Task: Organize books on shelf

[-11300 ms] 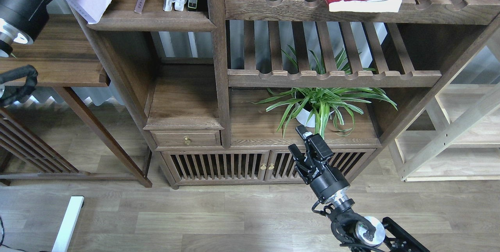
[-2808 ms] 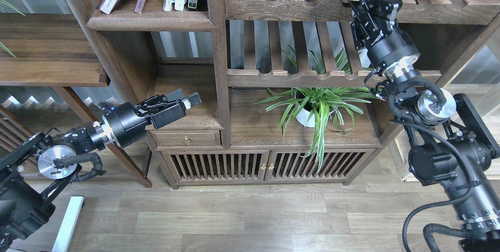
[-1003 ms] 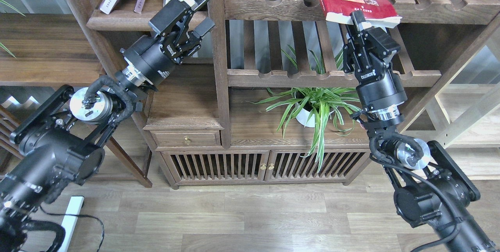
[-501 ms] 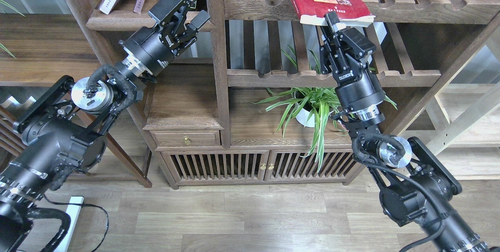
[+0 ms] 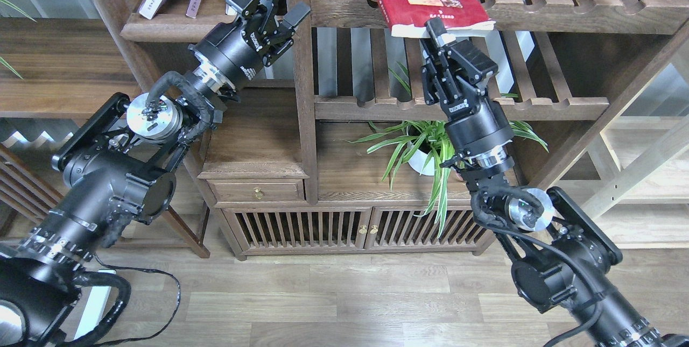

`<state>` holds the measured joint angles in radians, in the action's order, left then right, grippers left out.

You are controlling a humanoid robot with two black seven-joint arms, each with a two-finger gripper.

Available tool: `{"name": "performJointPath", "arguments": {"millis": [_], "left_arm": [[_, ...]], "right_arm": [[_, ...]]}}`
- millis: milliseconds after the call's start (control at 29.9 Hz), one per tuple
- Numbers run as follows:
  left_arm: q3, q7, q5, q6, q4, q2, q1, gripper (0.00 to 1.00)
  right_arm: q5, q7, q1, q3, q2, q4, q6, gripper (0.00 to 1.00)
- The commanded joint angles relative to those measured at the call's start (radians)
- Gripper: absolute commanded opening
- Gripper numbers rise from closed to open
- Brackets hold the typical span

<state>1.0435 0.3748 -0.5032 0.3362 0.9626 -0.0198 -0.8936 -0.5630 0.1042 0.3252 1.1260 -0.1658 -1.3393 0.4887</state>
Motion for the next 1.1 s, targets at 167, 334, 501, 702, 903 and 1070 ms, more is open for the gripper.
{"name": "performJointPath", "arguments": {"millis": [167,334,501,702,903,1070], "left_arm": [[-0.016,0.001,0.003,-0.014,-0.031,0.02,-0.031,0.98],[-0.02,0.001,0.003,-0.085,-0.033,0.02,-0.051,0.98],[-0.023,0.003,0.014,-0.138,-0.035,0.02,-0.073,0.98],[-0.049,0.004,0.018,-0.148,-0.073,0.02,-0.111,0.98],[-0.074,0.009,0.015,-0.134,-0.077,0.02,-0.123,0.98],[-0.103,0.053,0.014,-0.112,-0.056,0.02,-0.123,0.98]], "right_arm": [[0.023,-0.003,0.0,-0.037,0.014,0.0,0.0,0.0],[0.038,-0.005,0.0,-0.037,0.015,0.0,0.0,0.0],[0.041,-0.005,0.003,-0.037,0.017,0.0,0.0,0.0],[0.043,-0.005,0.003,-0.037,0.017,0.0,0.0,0.0],[0.043,-0.005,0.003,-0.035,0.023,0.0,0.0,0.0],[0.044,-0.005,0.005,-0.037,0.025,0.0,0.0,0.0]]}}
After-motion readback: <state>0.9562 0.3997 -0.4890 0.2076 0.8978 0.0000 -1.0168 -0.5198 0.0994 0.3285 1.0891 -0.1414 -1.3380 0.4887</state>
